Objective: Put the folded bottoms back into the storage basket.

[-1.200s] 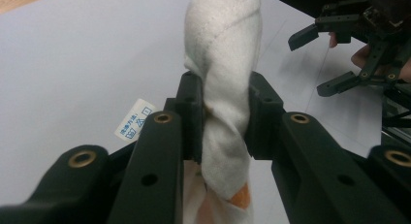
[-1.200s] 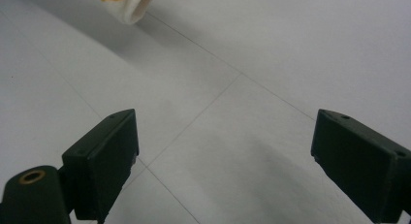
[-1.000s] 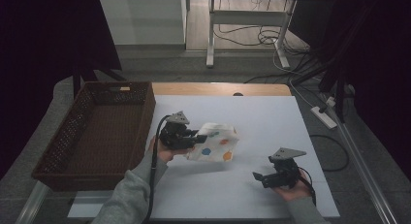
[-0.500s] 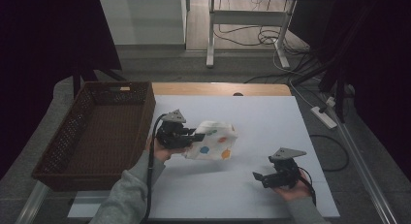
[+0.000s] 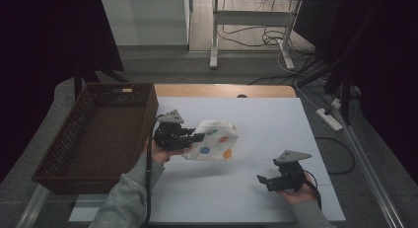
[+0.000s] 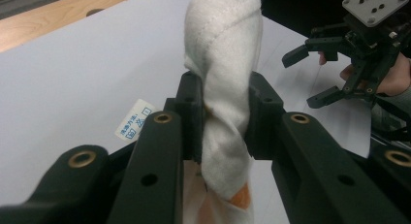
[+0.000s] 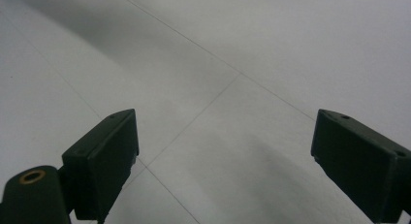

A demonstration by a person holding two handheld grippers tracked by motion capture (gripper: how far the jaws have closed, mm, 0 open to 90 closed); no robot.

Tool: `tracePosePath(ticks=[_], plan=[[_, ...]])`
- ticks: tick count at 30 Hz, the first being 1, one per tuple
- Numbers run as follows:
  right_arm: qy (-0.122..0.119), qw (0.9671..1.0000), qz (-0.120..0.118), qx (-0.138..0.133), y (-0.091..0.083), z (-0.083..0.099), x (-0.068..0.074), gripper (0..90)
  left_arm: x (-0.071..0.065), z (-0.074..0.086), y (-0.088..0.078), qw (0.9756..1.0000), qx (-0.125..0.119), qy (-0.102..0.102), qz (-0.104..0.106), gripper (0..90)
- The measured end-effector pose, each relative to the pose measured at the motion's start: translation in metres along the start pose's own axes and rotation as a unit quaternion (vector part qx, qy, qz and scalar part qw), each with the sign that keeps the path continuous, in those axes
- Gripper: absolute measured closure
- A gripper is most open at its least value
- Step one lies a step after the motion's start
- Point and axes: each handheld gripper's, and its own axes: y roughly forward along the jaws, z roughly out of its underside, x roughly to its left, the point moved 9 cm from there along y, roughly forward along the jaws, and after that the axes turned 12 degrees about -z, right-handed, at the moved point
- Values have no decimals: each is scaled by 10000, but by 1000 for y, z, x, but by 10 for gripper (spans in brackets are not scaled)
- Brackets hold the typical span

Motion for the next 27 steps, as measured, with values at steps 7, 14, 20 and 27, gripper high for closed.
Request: tracePosePath(ticks=[7, 14, 20, 27], plan=[[3, 10000, 7, 4, 0, 0, 0, 99, 2, -2, -6, 10000, -44, 9, -41, 710], [3, 10000, -1, 12, 0, 0, 0, 99, 3, -4, -11, 9999, -99, 16, -72, 709], [9, 10000, 7, -1, 0, 0, 0, 98, 4, -2, -17, 9999, -128, 7, -98, 709], [14, 10000, 22, -1, 0, 0, 0, 98, 7, -3, -26, 9997, -204, -17, -165, 709]])
